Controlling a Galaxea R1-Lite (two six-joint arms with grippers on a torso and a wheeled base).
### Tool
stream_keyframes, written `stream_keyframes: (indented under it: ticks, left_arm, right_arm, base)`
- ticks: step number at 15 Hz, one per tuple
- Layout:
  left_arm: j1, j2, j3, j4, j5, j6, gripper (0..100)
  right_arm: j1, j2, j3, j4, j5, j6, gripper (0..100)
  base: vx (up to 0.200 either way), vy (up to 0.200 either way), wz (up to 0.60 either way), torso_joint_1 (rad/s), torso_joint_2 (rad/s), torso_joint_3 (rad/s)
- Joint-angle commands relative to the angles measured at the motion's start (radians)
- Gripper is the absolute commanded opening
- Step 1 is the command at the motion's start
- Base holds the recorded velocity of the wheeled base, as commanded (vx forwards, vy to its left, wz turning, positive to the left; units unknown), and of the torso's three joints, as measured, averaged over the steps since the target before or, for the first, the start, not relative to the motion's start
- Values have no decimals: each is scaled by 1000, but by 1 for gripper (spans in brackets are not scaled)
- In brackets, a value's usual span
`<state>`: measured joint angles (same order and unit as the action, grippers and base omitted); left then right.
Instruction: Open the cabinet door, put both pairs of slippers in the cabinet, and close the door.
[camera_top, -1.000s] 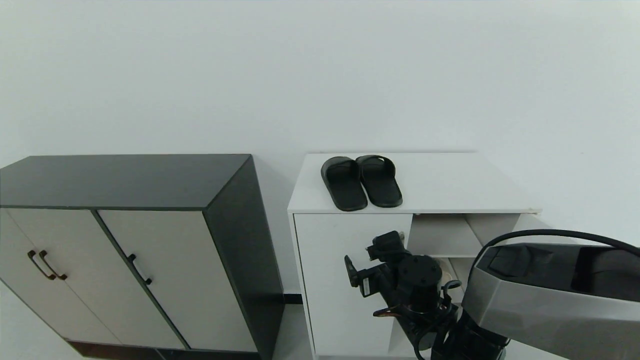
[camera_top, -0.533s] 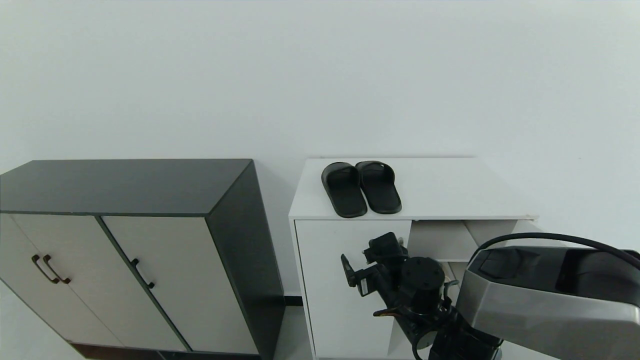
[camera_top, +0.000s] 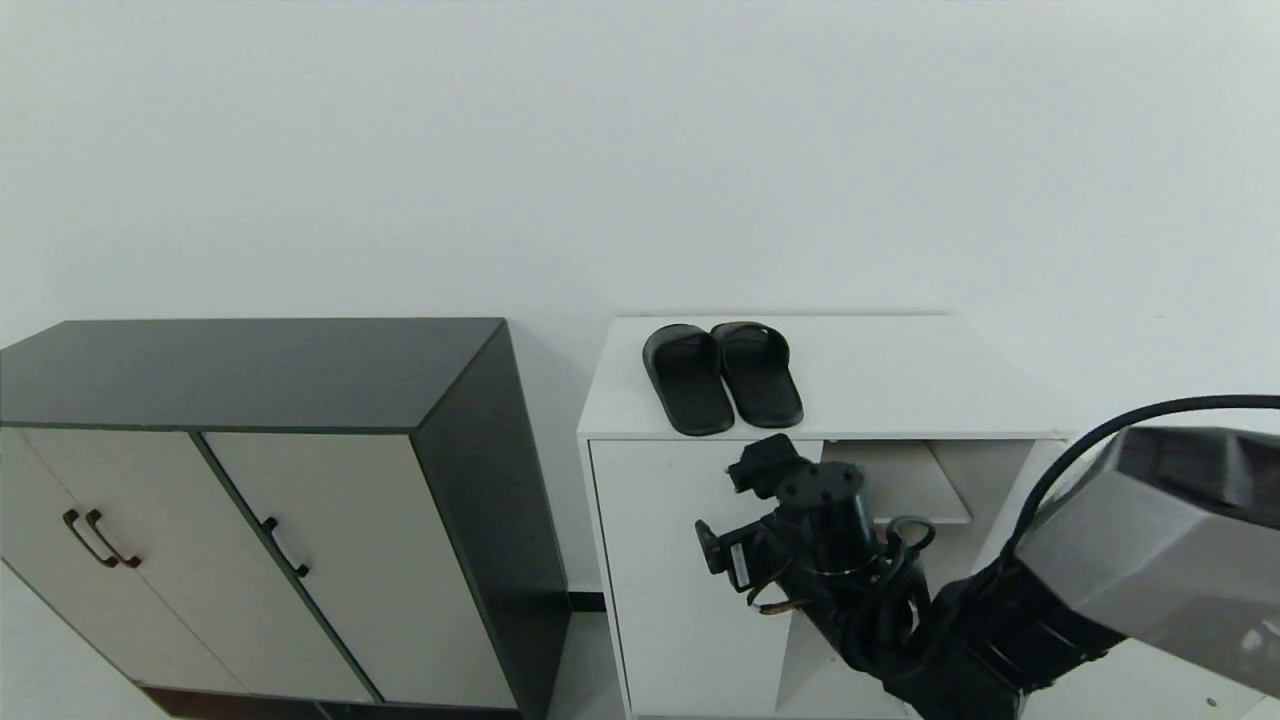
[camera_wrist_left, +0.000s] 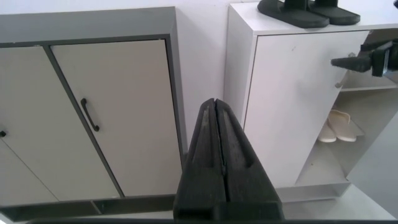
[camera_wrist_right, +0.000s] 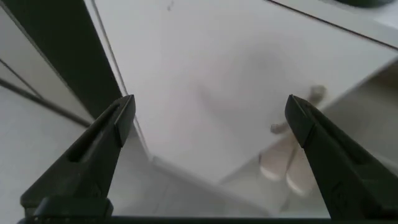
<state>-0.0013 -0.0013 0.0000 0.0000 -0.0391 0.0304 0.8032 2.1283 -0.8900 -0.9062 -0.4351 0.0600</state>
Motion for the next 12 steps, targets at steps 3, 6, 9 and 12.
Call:
stream_keyframes:
  ticks: [3,6,9,12]
  left_arm:
    - [0,1,0,0,1,0,0]
    - [0,1,0,0,-1,2,0]
    - [0,1,0,0,-1,3,0]
    - [0,1,0,0,-1,2,0]
  right_arm:
    - [11,-179,-262,329,-76,165,100]
    - [11,-113,-314,311,-177,175,100]
    - [11,-84,-316,279,-182,170,100]
    - [4,-85,-305,276,-183,167,100]
  base:
    - [0,0,0,0,0,0]
    - [0,0,0,0,0,0]
    - [200,0,0,2,-4,5]
    - [200,0,0,2,1,2]
